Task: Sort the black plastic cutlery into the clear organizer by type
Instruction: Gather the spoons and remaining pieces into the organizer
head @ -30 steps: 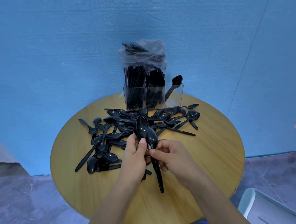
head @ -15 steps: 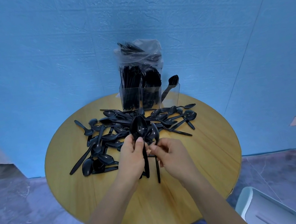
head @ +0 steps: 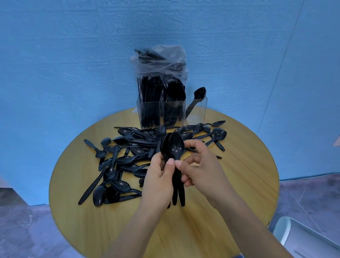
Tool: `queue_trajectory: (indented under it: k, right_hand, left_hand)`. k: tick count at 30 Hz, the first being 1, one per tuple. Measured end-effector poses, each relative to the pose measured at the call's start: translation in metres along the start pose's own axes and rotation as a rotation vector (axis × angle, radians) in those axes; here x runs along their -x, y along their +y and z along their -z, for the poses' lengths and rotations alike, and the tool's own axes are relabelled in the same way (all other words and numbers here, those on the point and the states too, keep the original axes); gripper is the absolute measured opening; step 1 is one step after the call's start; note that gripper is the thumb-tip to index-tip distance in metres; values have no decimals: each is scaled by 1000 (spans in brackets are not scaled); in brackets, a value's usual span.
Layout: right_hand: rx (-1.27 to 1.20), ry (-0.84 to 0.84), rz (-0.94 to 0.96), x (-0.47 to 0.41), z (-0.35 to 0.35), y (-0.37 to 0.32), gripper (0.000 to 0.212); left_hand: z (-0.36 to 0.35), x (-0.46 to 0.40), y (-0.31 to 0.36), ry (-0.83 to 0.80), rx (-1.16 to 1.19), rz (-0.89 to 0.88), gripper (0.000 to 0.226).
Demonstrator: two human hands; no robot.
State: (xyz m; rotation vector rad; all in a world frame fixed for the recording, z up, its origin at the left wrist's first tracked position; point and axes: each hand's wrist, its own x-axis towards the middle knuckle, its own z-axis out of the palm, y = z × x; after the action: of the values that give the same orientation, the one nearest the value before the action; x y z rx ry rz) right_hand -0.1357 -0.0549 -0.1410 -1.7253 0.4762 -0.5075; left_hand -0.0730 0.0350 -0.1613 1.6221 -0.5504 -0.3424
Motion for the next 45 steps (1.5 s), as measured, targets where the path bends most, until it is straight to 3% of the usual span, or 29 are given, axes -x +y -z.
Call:
queue_trajectory:
  k: [12, 19, 24, 31, 37, 42, 45]
  right_hand:
    - [-556, -173, -275, -22, 17, -2, 24]
    - [-191, -154, -79, -46, 36, -11, 17]
    - [276, -37, 193, -70, 38, -15, 30]
    - [126, -149, 230, -107, 72, -21, 16]
    - [178, 62, 319, -152, 95, -16, 13]
    - [199, 316, 356, -197, 127, -16, 12]
    - [216, 413, 378, -220, 144, -14, 14]
  left_hand:
    - [-1, -10, 7, -264, 148, 56, 18]
    - [-4, -33, 12, -286, 22, -21, 19]
    - [-15, -51, 24, -334, -6, -63, 21]
    - [-29, -89, 34, -402, -96, -129, 19]
    - [-54, -142, 45, -438, -228, -220, 13]
    - [-60, -182, 35, -225, -540, -375, 30]
    - [-60, -196, 17, -184, -731, -478, 39]
